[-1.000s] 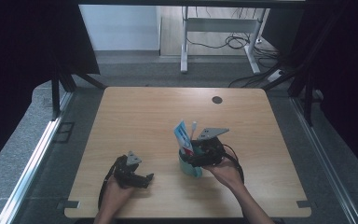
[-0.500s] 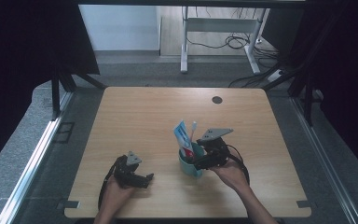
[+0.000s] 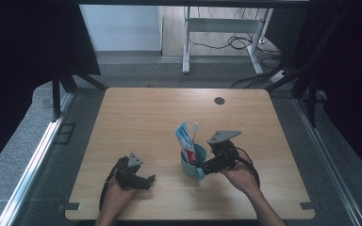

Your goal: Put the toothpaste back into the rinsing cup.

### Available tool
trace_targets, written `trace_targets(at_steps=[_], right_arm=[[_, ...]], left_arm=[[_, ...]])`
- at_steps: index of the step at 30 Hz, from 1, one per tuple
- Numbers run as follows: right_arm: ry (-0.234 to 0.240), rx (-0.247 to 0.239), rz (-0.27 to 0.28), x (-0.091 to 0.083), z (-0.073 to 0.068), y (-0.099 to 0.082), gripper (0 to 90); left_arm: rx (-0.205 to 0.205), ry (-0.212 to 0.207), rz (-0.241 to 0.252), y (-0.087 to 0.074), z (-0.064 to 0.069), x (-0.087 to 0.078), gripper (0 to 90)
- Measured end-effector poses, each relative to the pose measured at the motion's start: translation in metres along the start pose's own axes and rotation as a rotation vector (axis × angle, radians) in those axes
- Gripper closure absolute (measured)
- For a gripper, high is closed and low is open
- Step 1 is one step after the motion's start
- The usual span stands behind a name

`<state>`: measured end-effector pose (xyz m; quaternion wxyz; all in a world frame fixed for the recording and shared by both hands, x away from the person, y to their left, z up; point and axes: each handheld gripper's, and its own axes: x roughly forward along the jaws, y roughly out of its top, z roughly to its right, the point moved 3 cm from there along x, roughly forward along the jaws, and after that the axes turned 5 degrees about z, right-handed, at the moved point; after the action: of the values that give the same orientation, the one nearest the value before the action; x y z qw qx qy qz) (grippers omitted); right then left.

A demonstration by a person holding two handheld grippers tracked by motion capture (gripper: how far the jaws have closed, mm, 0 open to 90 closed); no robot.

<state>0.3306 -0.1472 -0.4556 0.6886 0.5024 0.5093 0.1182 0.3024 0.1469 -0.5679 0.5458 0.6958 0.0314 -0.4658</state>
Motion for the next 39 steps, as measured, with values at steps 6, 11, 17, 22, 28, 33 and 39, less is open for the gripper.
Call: trace_targets(at_steps=[6,11,17,22,28,33,39], right_arm=[[-0.022,0.004,-0.016,-0.006,0.006,-0.006,1.9],[-0.049,0.007,-0.022,-0.012,0.012,-0.011,1.2],[-0.076,0.019,-0.014,-0.02,0.02,-0.019,0.6],[-0.092,0.031,-0.016,-0.026,0.025,-0.025,0.6],[-0.106,0.042,-0.025,-0.033,0.032,-0.036,0.6],[-0.118,0.053,-0.021,-0.038,0.036,-0.045,0.7],[-0.126,0.065,-0.018,-0.041,0.039,-0.06,0.7]], left_arm=[[0.0,0.0,0.0,0.0,0.0,0.0,1.0],[0.0,0.0,0.0,0.0,0.0,0.0,1.0],[-0.001,0.001,0.0,0.0,0.0,0.0,1.0],[0.0,0.0,0.0,0.0,0.0,0.0,1.0],[-0.001,0.001,0.001,0.0,0.0,0.0,1.0],[-0.002,0.0,0.002,0.0,0.0,0.0,1.0],[0.003,0.0,-0.003,0.0,0.0,0.0,1.0]])
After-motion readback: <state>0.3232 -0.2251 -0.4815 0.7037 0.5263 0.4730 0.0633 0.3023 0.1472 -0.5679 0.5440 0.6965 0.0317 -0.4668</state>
